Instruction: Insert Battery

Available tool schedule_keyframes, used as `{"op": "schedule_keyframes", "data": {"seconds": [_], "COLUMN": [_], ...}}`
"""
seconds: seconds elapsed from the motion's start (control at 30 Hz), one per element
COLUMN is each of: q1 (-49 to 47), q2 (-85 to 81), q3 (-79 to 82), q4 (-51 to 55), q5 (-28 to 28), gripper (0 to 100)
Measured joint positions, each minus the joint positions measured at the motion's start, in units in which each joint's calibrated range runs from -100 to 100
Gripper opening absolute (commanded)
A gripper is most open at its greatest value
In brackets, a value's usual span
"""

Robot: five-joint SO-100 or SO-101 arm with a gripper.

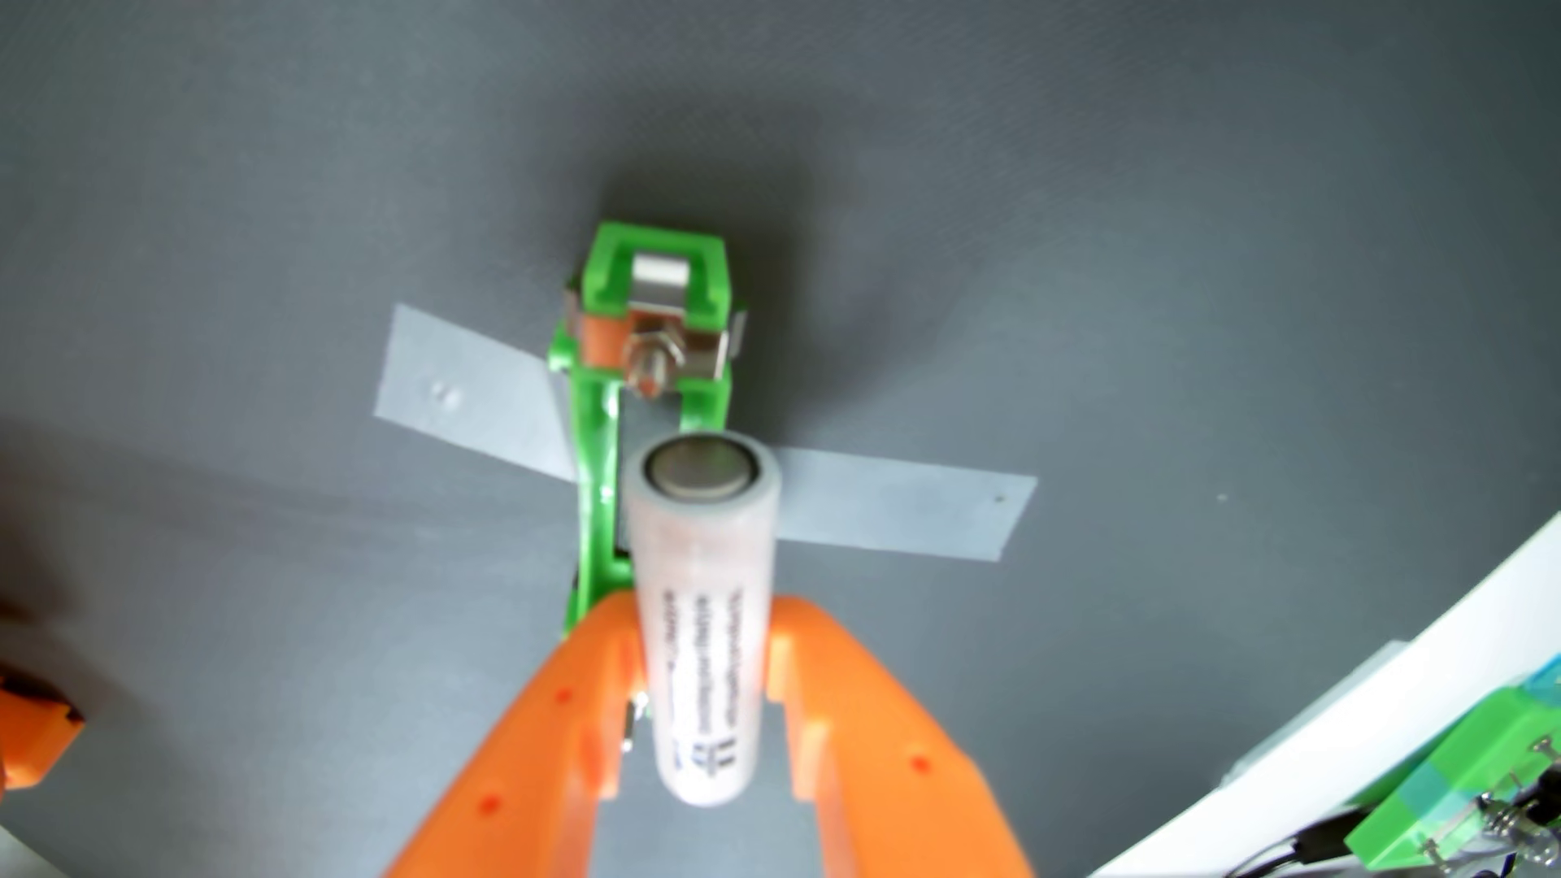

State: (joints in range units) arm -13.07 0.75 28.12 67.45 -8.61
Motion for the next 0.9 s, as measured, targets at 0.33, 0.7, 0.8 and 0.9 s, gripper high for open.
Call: {"op": "schedule_keyframes", "data": {"seconds": [0.33, 0.7, 0.8, 0.9], "q1": [0.00, 0.00, 0.00, 0.00], "q2": [0.00, 0.00, 0.00, 0.00], "q3": [0.00, 0.81, 0.81, 0.81], "q4": [0.00, -0.08, -0.08, -0.08], "q5": [0.00, -0.26, -0.05, -0.10], "gripper": [2, 2, 2, 2]}}
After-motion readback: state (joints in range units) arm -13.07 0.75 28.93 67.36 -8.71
